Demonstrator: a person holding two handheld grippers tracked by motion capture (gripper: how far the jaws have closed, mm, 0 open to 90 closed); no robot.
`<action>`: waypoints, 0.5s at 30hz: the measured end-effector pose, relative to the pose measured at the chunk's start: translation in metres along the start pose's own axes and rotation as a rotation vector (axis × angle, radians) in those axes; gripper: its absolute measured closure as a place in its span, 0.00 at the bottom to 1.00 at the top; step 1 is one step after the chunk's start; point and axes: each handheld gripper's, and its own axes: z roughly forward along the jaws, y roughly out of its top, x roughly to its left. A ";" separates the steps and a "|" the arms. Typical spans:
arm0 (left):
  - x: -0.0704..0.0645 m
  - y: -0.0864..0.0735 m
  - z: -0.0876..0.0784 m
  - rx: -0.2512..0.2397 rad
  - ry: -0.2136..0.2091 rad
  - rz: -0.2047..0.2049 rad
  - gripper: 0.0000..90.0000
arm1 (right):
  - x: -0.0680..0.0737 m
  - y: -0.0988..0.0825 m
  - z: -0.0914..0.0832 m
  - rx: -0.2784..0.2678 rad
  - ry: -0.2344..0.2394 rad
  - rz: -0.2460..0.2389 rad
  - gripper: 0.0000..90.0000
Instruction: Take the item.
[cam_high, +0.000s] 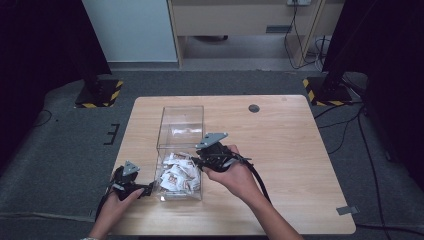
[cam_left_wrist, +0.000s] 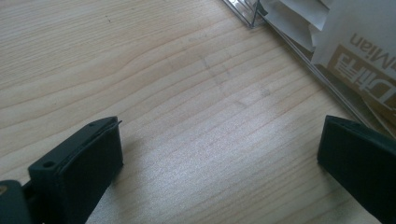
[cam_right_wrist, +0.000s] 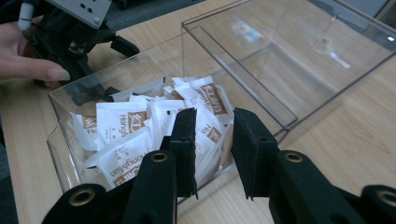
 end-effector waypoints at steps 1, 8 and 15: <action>0.000 0.000 0.000 0.000 0.000 0.000 0.00 | 0.000 0.000 0.000 0.000 0.000 0.000 0.78; 0.000 0.000 0.000 0.000 0.000 0.001 0.00 | 0.011 -0.001 0.016 0.024 0.026 -0.019 0.79; 0.000 0.000 0.000 -0.001 0.000 0.001 0.00 | 0.020 -0.002 0.029 0.046 0.047 -0.040 0.81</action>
